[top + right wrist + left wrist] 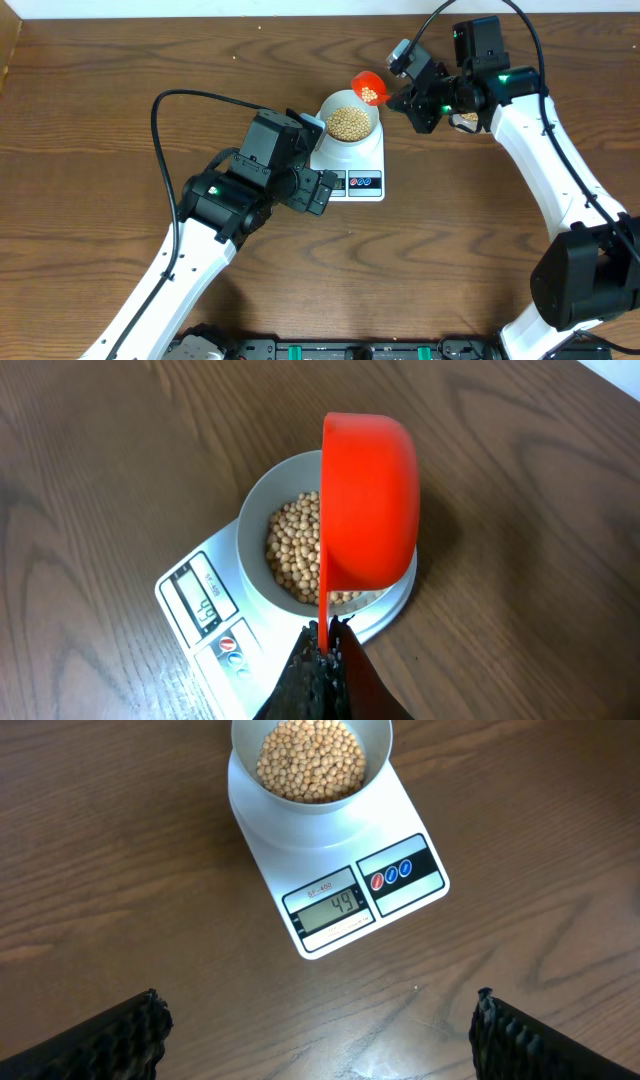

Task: Scoop item into bowl and weigh 50g on scale
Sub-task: 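Keep tilting the red scoop over the bowl, trickling beans slowly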

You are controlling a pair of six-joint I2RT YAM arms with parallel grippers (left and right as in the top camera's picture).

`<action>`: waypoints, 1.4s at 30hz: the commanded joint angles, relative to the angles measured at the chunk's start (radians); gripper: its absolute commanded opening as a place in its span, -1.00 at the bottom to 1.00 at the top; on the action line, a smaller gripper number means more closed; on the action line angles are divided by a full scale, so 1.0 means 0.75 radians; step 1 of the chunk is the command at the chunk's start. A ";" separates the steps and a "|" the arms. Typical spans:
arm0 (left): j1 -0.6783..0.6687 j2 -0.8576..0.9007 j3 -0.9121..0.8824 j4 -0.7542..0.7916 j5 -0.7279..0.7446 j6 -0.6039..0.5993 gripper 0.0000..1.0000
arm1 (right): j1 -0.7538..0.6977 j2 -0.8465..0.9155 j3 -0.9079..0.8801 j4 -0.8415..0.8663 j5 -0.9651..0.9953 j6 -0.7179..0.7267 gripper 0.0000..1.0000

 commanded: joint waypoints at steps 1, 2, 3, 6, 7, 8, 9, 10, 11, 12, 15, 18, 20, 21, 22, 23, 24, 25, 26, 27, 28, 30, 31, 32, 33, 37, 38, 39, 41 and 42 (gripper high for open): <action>0.004 0.010 -0.005 -0.008 0.008 0.019 0.96 | 0.004 -0.025 0.001 0.006 -0.009 -0.018 -0.98; 0.004 0.010 -0.005 -0.008 0.008 0.019 0.96 | 0.004 -0.025 0.001 0.006 -0.009 -0.019 -0.98; 0.004 0.010 -0.005 -0.008 0.008 0.019 0.96 | 0.004 -0.025 0.001 0.006 -0.009 -0.024 -0.98; 0.004 0.010 -0.005 -0.008 0.008 0.019 0.96 | 0.004 -0.025 0.001 0.006 -0.009 -0.063 -0.98; 0.004 0.010 -0.005 -0.008 0.008 0.019 0.96 | 0.004 -0.025 0.001 0.006 -0.009 -0.078 -0.98; 0.004 0.010 -0.005 -0.008 0.008 0.019 0.96 | 0.004 -0.025 0.001 0.009 -0.009 -0.079 -0.98; 0.004 0.010 -0.005 -0.008 0.008 0.018 0.96 | 0.004 -0.025 0.001 0.011 -0.009 -0.080 -0.98; 0.004 0.010 -0.005 -0.008 0.008 0.019 0.96 | 0.004 -0.025 0.001 0.012 -0.009 -0.084 -0.98; 0.004 0.010 -0.005 -0.008 0.008 0.019 0.96 | 0.004 -0.025 0.001 0.013 -0.009 -0.087 -0.98; 0.004 0.010 -0.005 -0.008 0.008 0.019 0.96 | 0.004 -0.025 0.001 0.013 -0.009 -0.088 -0.98; 0.004 0.010 -0.005 -0.008 0.008 0.019 0.96 | 0.004 -0.025 0.001 0.012 -0.009 -0.114 -0.98; 0.004 0.010 -0.005 -0.008 0.008 0.019 0.96 | 0.004 -0.025 0.001 0.019 -0.009 -0.168 -0.98; 0.004 0.010 -0.005 -0.008 0.008 0.019 0.96 | 0.004 -0.025 0.001 0.034 -0.009 -0.167 -0.98; 0.004 0.010 -0.005 -0.008 0.008 0.019 0.96 | 0.004 -0.025 0.001 0.039 -0.009 -0.167 -0.98; 0.004 0.010 -0.005 -0.008 0.008 0.019 0.96 | 0.004 -0.025 0.001 0.042 -0.009 -0.167 -0.98; 0.004 0.010 -0.005 -0.008 0.008 0.019 0.96 | 0.004 -0.025 0.001 0.044 -0.009 -0.168 -0.98; 0.004 0.010 -0.005 -0.008 0.008 0.019 0.96 | 0.004 -0.025 0.001 0.044 -0.009 -0.168 -0.98; 0.004 0.010 -0.005 -0.008 0.008 0.018 0.96 | 0.004 -0.025 0.001 0.044 -0.009 -0.168 -0.98; 0.004 0.010 -0.005 -0.008 0.008 0.019 0.96 | 0.004 -0.025 0.001 0.044 -0.009 -0.168 -0.98; 0.004 0.010 -0.005 -0.008 0.008 0.019 0.96 | 0.004 -0.025 0.001 0.044 -0.009 -0.168 -0.98; 0.004 0.010 -0.005 -0.008 0.008 0.019 0.96 | 0.004 -0.025 0.001 0.044 -0.009 -0.167 -0.98; 0.004 0.010 -0.005 -0.008 0.008 0.019 0.96 | 0.004 -0.025 0.001 0.044 -0.010 -0.167 -0.98; 0.004 0.010 -0.005 -0.008 0.008 0.019 0.96 | 0.004 -0.025 0.001 0.043 -0.009 -0.166 -0.98; 0.004 0.010 -0.005 -0.008 0.008 0.019 0.96 | 0.004 -0.025 0.001 0.043 -0.010 -0.166 -0.98; 0.004 0.010 -0.005 -0.008 0.008 0.019 0.96 | 0.004 -0.025 0.001 0.043 -0.010 -0.160 -0.98; 0.004 0.010 -0.005 -0.008 0.008 0.019 0.96 | 0.004 -0.025 0.001 0.043 -0.009 -0.156 -0.98; 0.004 0.010 -0.005 -0.008 0.008 0.019 0.96 | 0.004 -0.025 0.001 0.044 -0.009 -0.156 -0.98; 0.004 0.010 -0.005 -0.008 0.008 0.019 0.96 | 0.004 -0.025 0.001 0.045 -0.009 -0.157 -0.98; 0.004 0.010 -0.005 -0.008 0.008 0.019 0.96 | 0.004 -0.025 0.001 0.050 -0.009 -0.157 -0.98; 0.004 0.010 -0.005 -0.008 0.008 0.019 0.96 | 0.004 -0.025 0.001 0.054 -0.009 -0.157 -0.98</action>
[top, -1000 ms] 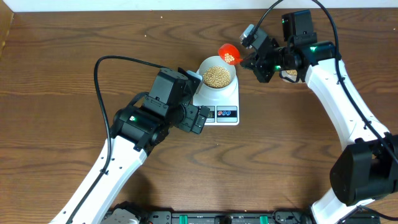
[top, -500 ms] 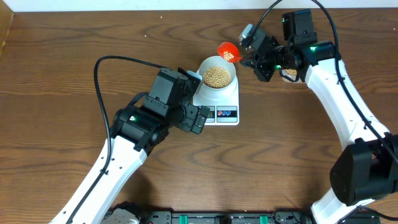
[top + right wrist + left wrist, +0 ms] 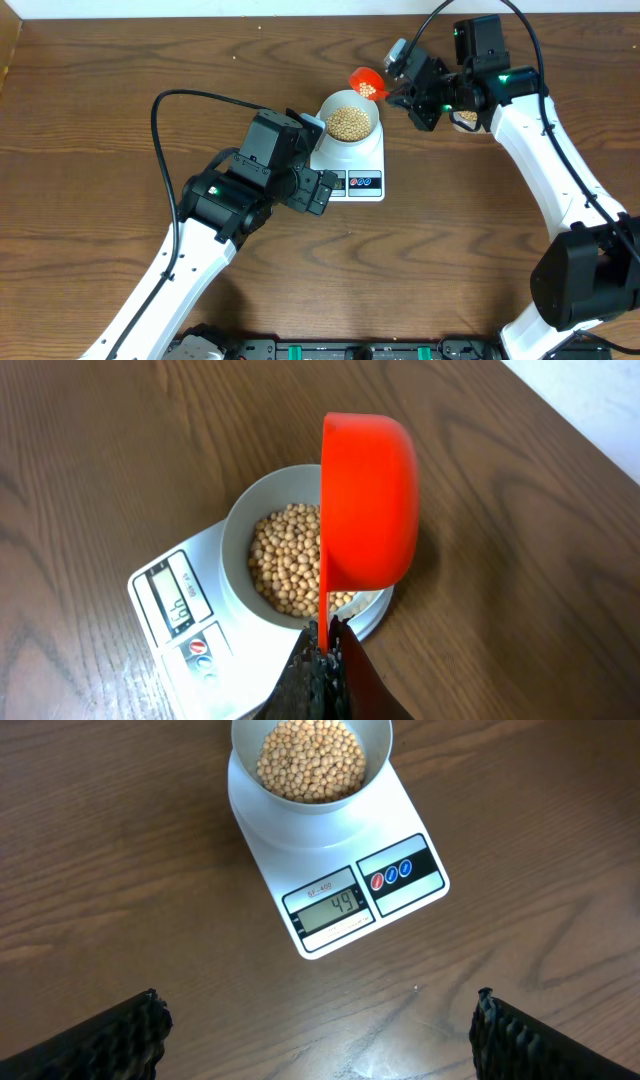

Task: Scoop item into bowl and weigh 50g on scale
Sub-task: 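Keep tilting the red scoop over the bowl, trickling beans slowly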

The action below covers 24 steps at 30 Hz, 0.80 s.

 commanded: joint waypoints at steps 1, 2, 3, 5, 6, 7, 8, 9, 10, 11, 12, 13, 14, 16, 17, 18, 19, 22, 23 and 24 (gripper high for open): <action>0.004 0.010 -0.005 -0.008 0.008 0.019 0.96 | 0.004 -0.025 0.001 0.008 -0.009 -0.009 -0.98; 0.004 0.010 -0.005 -0.008 0.008 0.019 0.96 | 0.004 -0.025 0.001 0.010 -0.009 -0.010 -0.98; 0.004 0.010 -0.005 -0.008 0.008 0.018 0.96 | 0.004 -0.025 0.001 0.011 -0.009 -0.010 -0.98; 0.004 0.010 -0.005 -0.008 0.008 0.019 0.96 | 0.004 -0.025 0.001 0.010 -0.009 -0.026 -0.98; 0.004 0.010 -0.005 -0.008 0.008 0.019 0.96 | 0.004 -0.025 0.001 0.011 -0.009 -0.036 -0.98; 0.004 0.010 -0.005 -0.008 0.008 0.019 0.96 | 0.004 -0.025 0.001 0.011 -0.008 -0.046 -0.98; 0.004 0.010 -0.005 -0.008 0.008 0.018 0.96 | 0.004 -0.025 0.001 0.011 -0.008 -0.056 -0.98; 0.004 0.010 -0.005 -0.008 0.008 0.019 0.96 | 0.004 -0.025 0.001 0.012 -0.008 -0.060 -0.98; 0.004 0.010 -0.005 -0.008 0.008 0.018 0.96 | 0.004 -0.025 0.001 0.012 -0.008 -0.060 -0.98; 0.004 0.010 -0.005 -0.008 0.008 0.019 0.96 | 0.004 -0.025 0.001 0.012 -0.008 -0.060 -0.98; 0.004 0.010 -0.005 -0.008 0.008 0.019 0.96 | 0.004 -0.025 0.001 0.011 -0.009 -0.060 -0.98; 0.004 0.010 -0.005 -0.008 0.008 0.019 0.96 | 0.004 -0.025 0.001 0.011 -0.008 -0.060 -0.98; 0.004 0.010 -0.005 -0.008 0.008 0.019 0.96 | 0.004 -0.025 0.001 0.011 -0.008 -0.060 -0.98; 0.004 0.010 -0.005 -0.008 0.008 0.019 0.96 | 0.004 -0.025 0.001 0.011 -0.008 -0.069 -0.98; 0.004 0.010 -0.005 -0.008 0.008 0.019 0.96 | 0.004 -0.025 0.001 0.011 -0.003 -0.069 -0.98; 0.004 0.010 -0.005 -0.008 0.008 0.019 0.96 | 0.004 -0.025 0.001 0.011 0.011 -0.069 -0.98; 0.004 0.010 -0.005 -0.008 0.008 0.019 0.96 | 0.004 -0.025 0.001 0.011 0.027 -0.069 -0.98; 0.004 0.010 -0.005 -0.008 0.008 0.019 0.96 | 0.004 -0.025 0.001 0.011 0.037 -0.069 -0.98; 0.004 0.010 -0.005 -0.008 0.008 0.019 0.96 | 0.004 -0.025 0.001 0.011 0.036 -0.068 -0.98; 0.004 0.010 -0.005 -0.008 0.008 0.019 0.96 | 0.004 -0.025 0.001 0.010 0.036 -0.062 -0.98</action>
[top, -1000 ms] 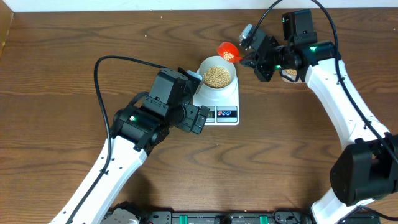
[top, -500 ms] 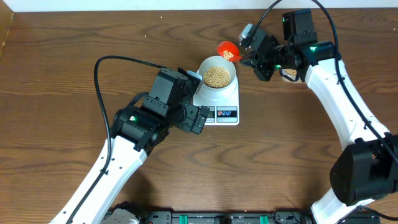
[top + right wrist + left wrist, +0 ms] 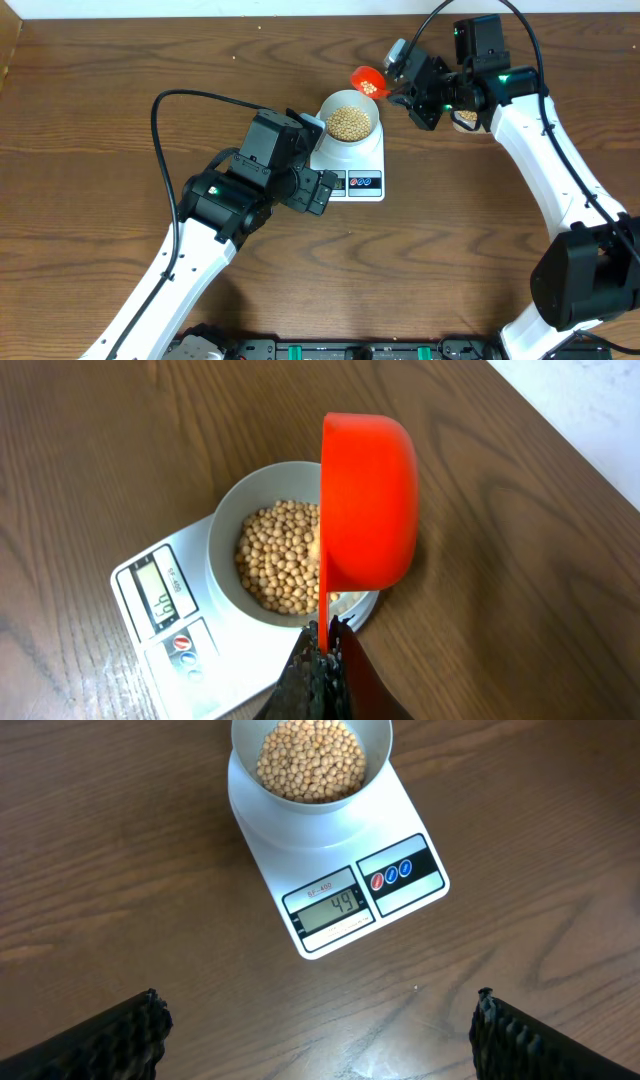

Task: Scoop item into bowl and weigh 50g on scale
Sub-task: 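Keep tilting the red scoop over the bowl, trickling beans slowly, then move the red scoop with the right gripper back to the tub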

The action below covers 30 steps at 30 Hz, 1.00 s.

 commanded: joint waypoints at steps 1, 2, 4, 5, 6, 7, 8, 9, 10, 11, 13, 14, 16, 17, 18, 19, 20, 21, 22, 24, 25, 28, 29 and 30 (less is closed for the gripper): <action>0.004 0.010 -0.005 -0.008 0.008 0.019 0.96 | 0.004 -0.025 0.001 0.003 0.005 -0.007 -0.98; 0.004 0.010 -0.005 -0.008 0.008 0.019 0.95 | 0.004 -0.025 0.001 0.004 0.005 0.010 -0.98; 0.004 0.010 -0.005 -0.008 0.008 0.019 0.96 | 0.004 -0.025 0.001 0.004 0.000 0.062 -0.98; 0.004 0.010 -0.005 -0.008 0.008 0.019 0.96 | 0.004 -0.025 0.001 0.004 -0.016 0.083 -0.98; 0.004 0.010 -0.005 -0.008 0.008 0.019 0.96 | 0.004 -0.025 0.001 0.004 -0.046 0.110 -0.98; 0.004 0.010 -0.005 -0.008 0.008 0.019 0.96 | 0.002 -0.025 0.001 0.004 -0.073 0.132 -0.98; 0.004 0.010 -0.005 -0.008 0.008 0.019 0.96 | 0.001 -0.025 0.001 0.004 -0.110 0.161 -0.98; 0.004 0.010 -0.005 -0.008 0.008 0.019 0.96 | -0.001 -0.025 0.001 0.004 -0.137 0.184 -0.98; 0.004 0.010 -0.005 -0.008 0.008 0.019 0.95 | -0.002 -0.025 0.001 0.004 -0.153 0.205 -0.98; 0.004 0.010 -0.005 -0.008 0.008 0.019 0.96 | -0.004 -0.025 0.001 0.004 -0.166 0.229 -0.98; 0.004 0.010 -0.005 -0.008 0.008 0.019 0.96 | -0.009 -0.025 0.001 0.004 -0.171 0.269 -0.98; 0.004 0.010 -0.005 -0.008 0.008 0.019 0.95 | -0.014 -0.025 0.001 0.004 -0.171 0.286 -0.98; 0.004 0.010 -0.005 -0.008 0.008 0.019 0.96 | -0.022 -0.025 0.001 0.004 -0.176 0.306 -0.98; 0.004 0.010 -0.005 -0.008 0.008 0.019 0.95 | -0.026 -0.025 0.001 0.003 -0.190 0.306 -0.98; 0.004 0.010 -0.005 -0.008 0.008 0.019 0.96 | -0.033 -0.025 0.001 0.003 -0.212 0.306 -0.98; 0.004 0.010 -0.005 -0.008 0.008 0.019 0.96 | -0.040 -0.025 0.001 0.003 -0.238 0.306 -0.98; 0.004 0.010 -0.005 -0.008 0.008 0.019 0.96 | -0.048 -0.025 0.001 0.004 -0.260 0.311 -0.98; 0.004 0.010 -0.005 -0.008 0.008 0.019 0.96 | -0.055 -0.025 0.001 0.004 -0.271 0.322 -0.97; 0.004 0.010 -0.005 -0.008 0.008 0.019 0.95 | -0.063 -0.025 0.001 0.004 -0.276 0.337 -0.98; 0.004 0.010 -0.005 -0.008 0.008 0.019 0.96 | -0.076 -0.025 0.001 0.003 -0.276 0.357 -0.98; 0.004 0.010 -0.005 -0.008 0.008 0.019 0.96 | -0.079 -0.025 0.001 0.004 -0.276 0.364 -0.98; 0.004 0.010 -0.005 -0.008 0.008 0.019 0.96 | -0.088 -0.025 0.001 0.004 -0.276 0.366 -0.98; 0.004 0.010 -0.005 -0.008 0.008 0.019 0.96 | -0.089 -0.025 0.001 0.004 -0.276 0.366 -0.98; 0.004 0.010 -0.005 -0.008 0.008 0.019 0.96 | -0.089 -0.025 0.001 0.004 -0.276 0.366 -0.98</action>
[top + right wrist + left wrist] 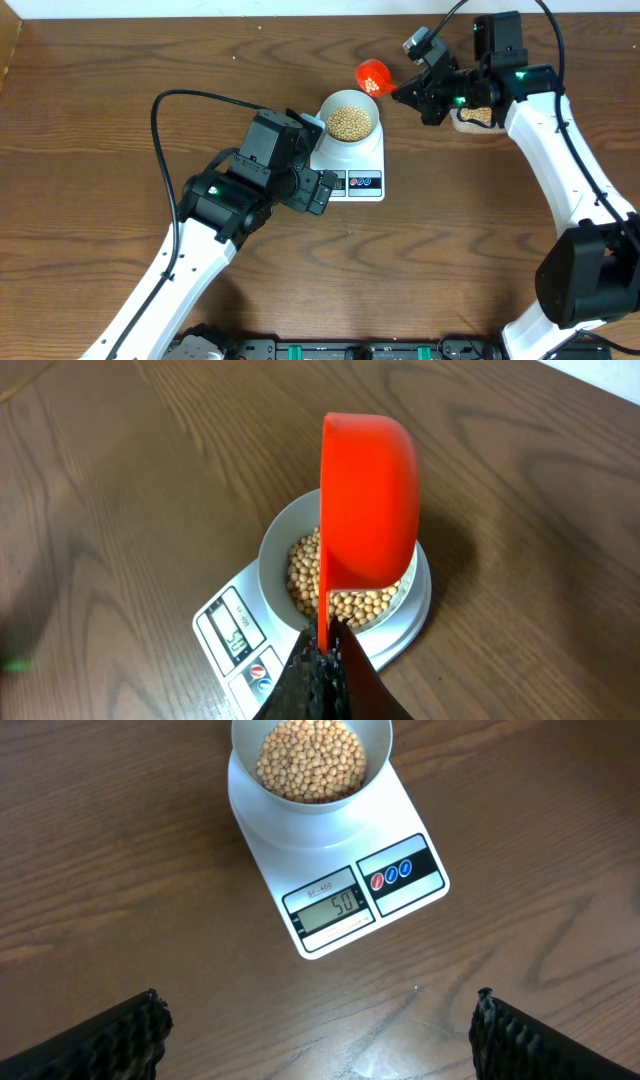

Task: Scoop item into bowl and weigh 50g on scale
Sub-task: 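Move the red scoop with the right gripper back to the tub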

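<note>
A white bowl (pixel 350 113) of tan beans (pixel 311 758) stands on a white scale (pixel 352 170). Its display (pixel 331 906) reads 50. My right gripper (pixel 325 650) is shut on the handle of a red scoop (pixel 372 76), held just up and right of the bowl with beans in it. In the right wrist view the scoop (pixel 367 500) is above the bowl (pixel 340 572). My left gripper (pixel 318 1020) stands open over bare table in front of the scale, its fingers (pixel 110 1038) spread wide with nothing between them.
A small container of beans (pixel 474 117) sits on the wooden table (pixel 90 150) at the back right, partly behind my right arm. My left arm (pixel 230 195) lies left of the scale.
The scale reading has gone from 49 to 50. My right gripper with the scoop has moved a little up and to the right, away from the bowl. The left arm has not moved.
The scoop was held at the bowl's right rim with the scale at 49. At both later moments it sat slightly farther back and the reading stayed 49. Now the display shows 50 and the scoop is off to the bowl's upper right.
</note>
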You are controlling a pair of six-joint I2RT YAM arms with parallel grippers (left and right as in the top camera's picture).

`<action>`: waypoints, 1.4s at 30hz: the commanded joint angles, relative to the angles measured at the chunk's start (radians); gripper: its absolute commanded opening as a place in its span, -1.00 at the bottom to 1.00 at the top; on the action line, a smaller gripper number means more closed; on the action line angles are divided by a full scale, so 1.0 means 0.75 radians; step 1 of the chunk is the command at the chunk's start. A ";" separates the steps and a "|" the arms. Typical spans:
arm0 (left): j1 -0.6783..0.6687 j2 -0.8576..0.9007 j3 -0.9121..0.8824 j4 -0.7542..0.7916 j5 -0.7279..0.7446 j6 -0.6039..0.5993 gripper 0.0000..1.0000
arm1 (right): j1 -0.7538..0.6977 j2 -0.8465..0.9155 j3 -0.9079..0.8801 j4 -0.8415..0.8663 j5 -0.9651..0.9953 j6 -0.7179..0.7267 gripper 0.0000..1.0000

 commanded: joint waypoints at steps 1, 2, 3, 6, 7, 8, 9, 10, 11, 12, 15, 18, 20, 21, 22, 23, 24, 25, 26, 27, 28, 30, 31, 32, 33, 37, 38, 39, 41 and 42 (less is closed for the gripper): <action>0.004 0.010 -0.005 -0.008 0.008 0.018 0.96 | -0.006 -0.025 0.001 0.004 -0.046 0.029 -0.98; 0.004 0.010 -0.005 -0.008 0.008 0.019 0.96 | -0.006 -0.025 0.001 0.004 -0.046 0.029 -0.98; 0.004 0.010 -0.005 -0.008 0.008 0.019 0.95 | -0.006 -0.025 0.001 0.004 -0.046 0.028 -0.98; 0.004 0.010 -0.005 -0.008 0.008 0.019 0.96 | -0.011 -0.025 0.001 0.011 -0.046 0.030 -0.98; 0.004 0.010 -0.005 -0.008 0.008 0.019 0.96 | -0.016 -0.025 0.001 0.017 -0.046 0.048 -0.98; 0.004 0.010 -0.005 -0.008 0.008 0.019 0.96 | -0.024 -0.025 0.001 0.029 -0.047 0.079 -0.98; 0.004 0.010 -0.005 -0.008 0.008 0.019 0.96 | -0.035 -0.025 0.001 0.041 -0.054 0.104 -0.98; 0.004 0.010 -0.005 -0.008 0.008 0.019 0.96 | -0.050 -0.025 0.001 0.052 -0.077 0.121 -0.98; 0.004 0.010 -0.005 -0.008 0.008 0.019 0.96 | -0.065 -0.025 0.001 0.058 -0.103 0.130 -0.98; 0.004 0.010 -0.005 -0.008 0.008 0.019 0.96 | -0.080 -0.025 0.001 0.061 -0.130 0.135 -0.98; 0.004 0.010 -0.005 -0.008 0.008 0.019 0.96 | -0.141 -0.025 0.001 0.061 -0.180 0.192 -0.98; 0.004 0.010 -0.005 -0.008 0.008 0.019 0.96 | -0.248 -0.026 0.001 0.028 -0.185 0.240 -0.98; 0.004 0.010 -0.005 -0.008 0.008 0.019 0.95 | -0.302 -0.028 0.001 -0.005 -0.183 0.238 -0.98; 0.004 0.010 -0.005 -0.008 0.008 0.019 0.96 | -0.332 -0.030 0.001 -0.020 -0.172 0.238 -0.98; 0.004 0.010 -0.005 -0.008 0.008 0.019 0.96 | -0.356 -0.030 0.001 -0.035 -0.156 0.238 -0.98; 0.004 0.010 -0.005 -0.008 0.008 0.019 0.95 | -0.379 -0.030 0.001 -0.048 -0.127 0.238 -0.98; 0.004 0.010 -0.005 -0.008 0.008 0.019 0.96 | -0.424 -0.030 0.001 -0.077 -0.030 0.238 -0.98; 0.004 0.010 -0.005 -0.008 0.008 0.019 0.96 | -0.443 -0.030 0.001 -0.089 0.033 0.238 -0.98; 0.004 0.010 -0.005 -0.008 0.008 0.019 0.96 | -0.456 -0.030 0.001 -0.097 0.086 0.238 -0.98; 0.004 0.010 -0.005 -0.008 0.008 0.019 0.96 | -0.468 -0.030 0.001 -0.105 0.150 0.238 -0.98; 0.004 0.010 -0.005 -0.008 0.008 0.019 0.96 | -0.476 -0.030 0.001 -0.113 0.211 0.238 -0.98; 0.004 0.010 -0.005 -0.008 0.008 0.019 0.96 | -0.478 -0.030 0.001 -0.124 0.338 0.238 -0.98; 0.004 0.010 -0.005 -0.008 0.008 0.019 0.96 | -0.476 -0.030 0.001 -0.129 0.397 0.238 -0.98; 0.004 0.010 -0.005 -0.008 0.008 0.019 0.96 | -0.472 -0.030 0.001 -0.134 0.461 0.237 -0.98; 0.004 0.010 -0.005 -0.008 0.008 0.019 0.96 | -0.466 -0.030 0.001 -0.139 0.513 0.237 -0.98; 0.004 0.010 -0.005 -0.008 0.008 0.019 0.96 | -0.426 -0.030 0.001 -0.159 0.792 0.238 -0.98; 0.004 0.010 -0.005 -0.008 0.008 0.019 0.96 | -0.418 -0.030 0.001 -0.161 0.836 0.238 -0.98; 0.004 0.010 -0.005 -0.008 0.008 0.019 0.96 | -0.405 -0.030 0.001 -0.162 0.895 0.238 -0.98; 0.004 0.010 -0.005 -0.008 0.008 0.019 0.96 | -0.382 -0.030 0.001 -0.164 0.986 0.238 -0.98; 0.004 0.010 -0.005 -0.008 0.008 0.019 0.96 | -0.371 -0.030 0.001 -0.164 1.022 0.238 -0.98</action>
